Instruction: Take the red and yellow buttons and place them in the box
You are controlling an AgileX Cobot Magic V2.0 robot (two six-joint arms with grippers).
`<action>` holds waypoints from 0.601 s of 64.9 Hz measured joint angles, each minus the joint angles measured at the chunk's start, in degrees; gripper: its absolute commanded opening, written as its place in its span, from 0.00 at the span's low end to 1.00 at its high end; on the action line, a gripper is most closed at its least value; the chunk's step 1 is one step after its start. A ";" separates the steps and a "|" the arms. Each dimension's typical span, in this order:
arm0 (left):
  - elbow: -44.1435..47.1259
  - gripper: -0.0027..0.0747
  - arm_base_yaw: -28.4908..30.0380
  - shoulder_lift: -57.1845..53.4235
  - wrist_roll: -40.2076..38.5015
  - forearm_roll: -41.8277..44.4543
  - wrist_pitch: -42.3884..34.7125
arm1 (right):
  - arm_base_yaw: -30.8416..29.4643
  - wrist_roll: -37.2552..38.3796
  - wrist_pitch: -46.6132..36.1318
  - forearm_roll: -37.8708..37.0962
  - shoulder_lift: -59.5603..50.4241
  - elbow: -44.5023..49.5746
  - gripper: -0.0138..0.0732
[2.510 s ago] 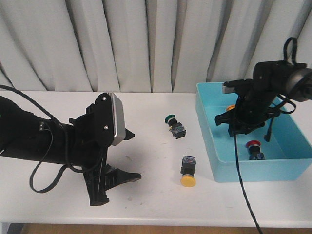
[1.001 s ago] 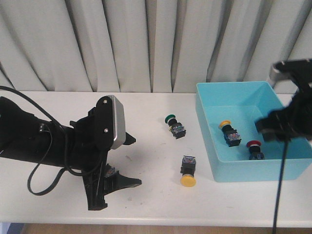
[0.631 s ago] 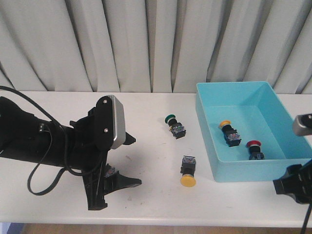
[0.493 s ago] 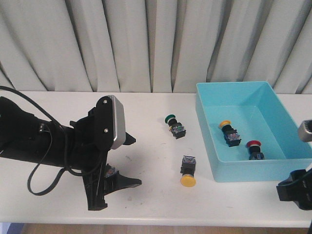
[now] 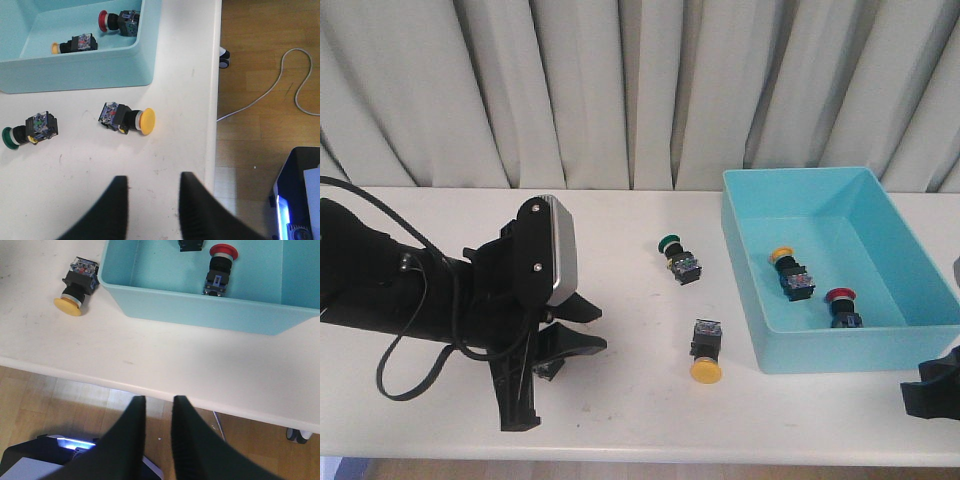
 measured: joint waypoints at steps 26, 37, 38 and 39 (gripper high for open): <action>0.00 0.03 0.00 0.00 0.00 0.00 0.00 | 0.00 -0.05 0.77 0.17 0.00 0.00 0.15; 0.00 0.03 0.00 0.00 0.00 0.00 0.00 | 0.00 -0.05 1.86 0.17 0.00 0.00 0.15; 0.00 0.03 0.00 0.00 0.00 0.00 0.00 | 0.00 -0.05 1.87 0.17 0.00 0.00 0.15; 0.00 0.03 0.00 0.00 0.00 0.00 0.00 | 0.00 -0.05 1.87 0.17 0.00 0.00 0.15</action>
